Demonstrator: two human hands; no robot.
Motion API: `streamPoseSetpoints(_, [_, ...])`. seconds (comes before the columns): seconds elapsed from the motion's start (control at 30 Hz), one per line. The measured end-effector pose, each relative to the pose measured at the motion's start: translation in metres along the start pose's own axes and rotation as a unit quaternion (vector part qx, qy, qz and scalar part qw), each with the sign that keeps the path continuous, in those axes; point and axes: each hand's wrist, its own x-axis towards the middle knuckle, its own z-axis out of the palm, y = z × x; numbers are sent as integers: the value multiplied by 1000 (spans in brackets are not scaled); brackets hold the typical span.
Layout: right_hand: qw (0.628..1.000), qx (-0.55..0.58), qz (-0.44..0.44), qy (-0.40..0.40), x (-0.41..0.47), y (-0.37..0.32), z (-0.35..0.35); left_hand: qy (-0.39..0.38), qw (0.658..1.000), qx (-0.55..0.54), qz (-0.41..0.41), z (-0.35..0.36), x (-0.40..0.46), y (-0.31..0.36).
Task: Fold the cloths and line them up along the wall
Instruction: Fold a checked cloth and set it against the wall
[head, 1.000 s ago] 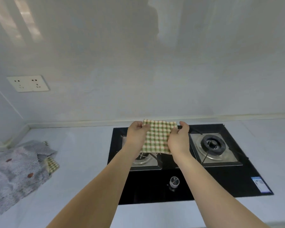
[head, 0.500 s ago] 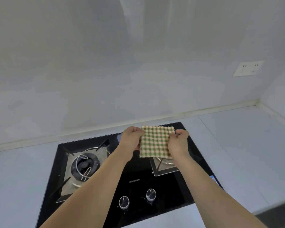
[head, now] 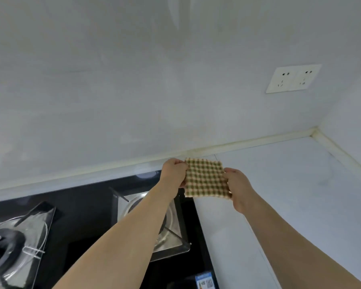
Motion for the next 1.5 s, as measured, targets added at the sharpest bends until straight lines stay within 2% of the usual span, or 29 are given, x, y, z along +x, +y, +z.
streamPoseSetpoints(0.37, [998,-21,23,-48,140,10,-6,78,996,-6,-34,71,125,-34])
streamPoseSetpoints(0.7, [998,-30,34,-50,172,15,-5,106,994,23,-21,80,155,-50])
streamPoseSetpoints(0.97, [998,-43,-5,-34,172,15,7,149,988,36,-34,86,160,-52])
streamPoseSetpoints(1.07, [997,-66,-32,-25,163,21,11,148,986,78,3,82,144,-47])
streamPoseSetpoints(1.23, [983,-141,-117,-20,117,16,13,102,965,211,121,57,90,-38])
streamPoseSetpoints(1.4, [952,-221,-210,-25,51,7,21,77,904,363,215,20,34,-36])
streamPoseSetpoints(1.5, [939,-255,-230,-24,9,5,38,98,878,396,251,-5,4,-37])
